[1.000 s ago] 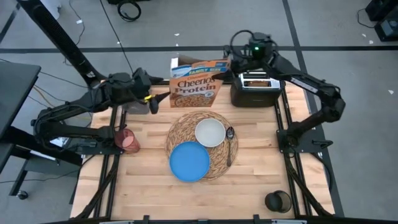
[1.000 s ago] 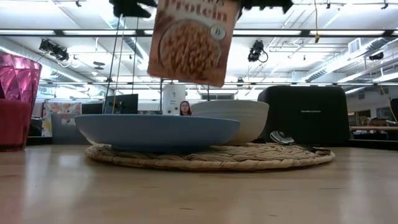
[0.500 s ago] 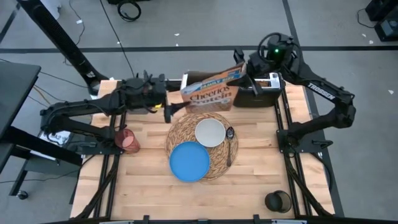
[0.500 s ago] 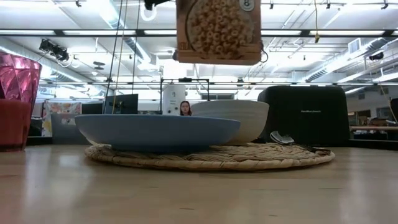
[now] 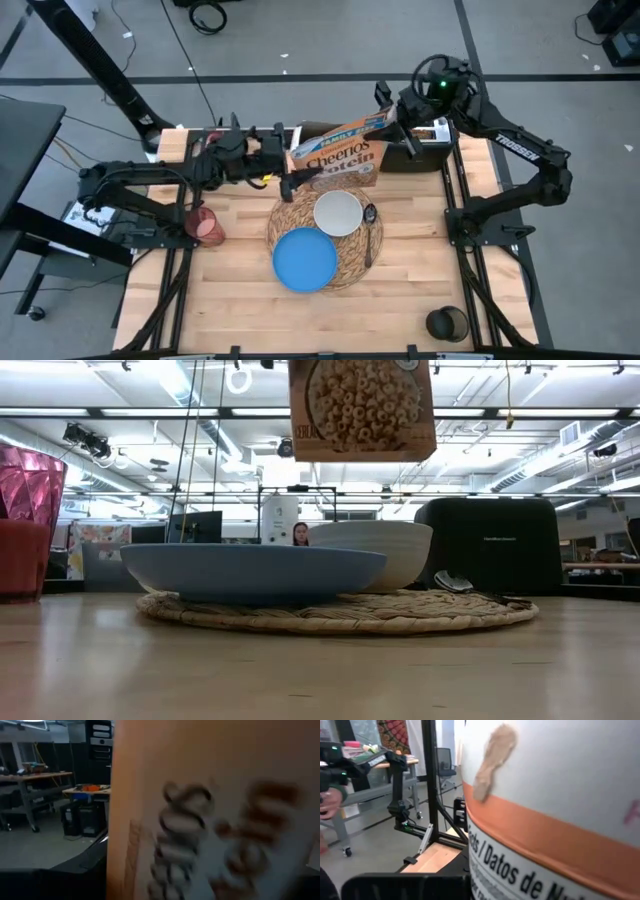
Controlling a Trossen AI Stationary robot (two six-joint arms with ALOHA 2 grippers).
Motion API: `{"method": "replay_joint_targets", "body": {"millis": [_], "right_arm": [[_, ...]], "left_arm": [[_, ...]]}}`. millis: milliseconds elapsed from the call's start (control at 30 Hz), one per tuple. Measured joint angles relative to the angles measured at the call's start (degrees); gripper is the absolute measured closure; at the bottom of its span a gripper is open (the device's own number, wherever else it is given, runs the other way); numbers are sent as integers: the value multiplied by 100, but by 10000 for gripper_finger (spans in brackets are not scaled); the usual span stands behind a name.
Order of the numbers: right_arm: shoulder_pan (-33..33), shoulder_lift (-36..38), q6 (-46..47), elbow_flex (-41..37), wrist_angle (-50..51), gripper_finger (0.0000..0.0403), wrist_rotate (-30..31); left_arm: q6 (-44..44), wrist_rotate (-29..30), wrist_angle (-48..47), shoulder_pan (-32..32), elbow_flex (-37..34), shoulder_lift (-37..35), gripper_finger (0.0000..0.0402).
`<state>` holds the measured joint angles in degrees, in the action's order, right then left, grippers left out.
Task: Arrange a breakfast setting
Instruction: Pour the cereal into the white bowl
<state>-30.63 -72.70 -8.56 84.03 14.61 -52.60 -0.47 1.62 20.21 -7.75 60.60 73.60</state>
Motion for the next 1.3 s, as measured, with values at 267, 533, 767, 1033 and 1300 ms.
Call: {"method": "replay_joint_targets", "body": {"millis": [267, 533, 767, 1033, 1300], "right_arm": [[145, -27, -42, -2, -39, 321, 624], [144, 463, 76, -2, -107, 192, 1114], [89, 1380, -241, 7, 828, 83, 2190], [357, 1888, 386, -415, 1808, 59, 2645], [1230, 1984, 1047, -1702, -324, 63, 3186]], "left_arm": [[-19, 40, 229, -6, 0, 94, 249], [-90, -34, 248, -1, 106, -101, 342], [172, 67, 299, 72, 921, -351, 340], [851, 12, 174, 319, 2001, -332, 341], [980, 133, 174, 519, 2544, -335, 341]]}}
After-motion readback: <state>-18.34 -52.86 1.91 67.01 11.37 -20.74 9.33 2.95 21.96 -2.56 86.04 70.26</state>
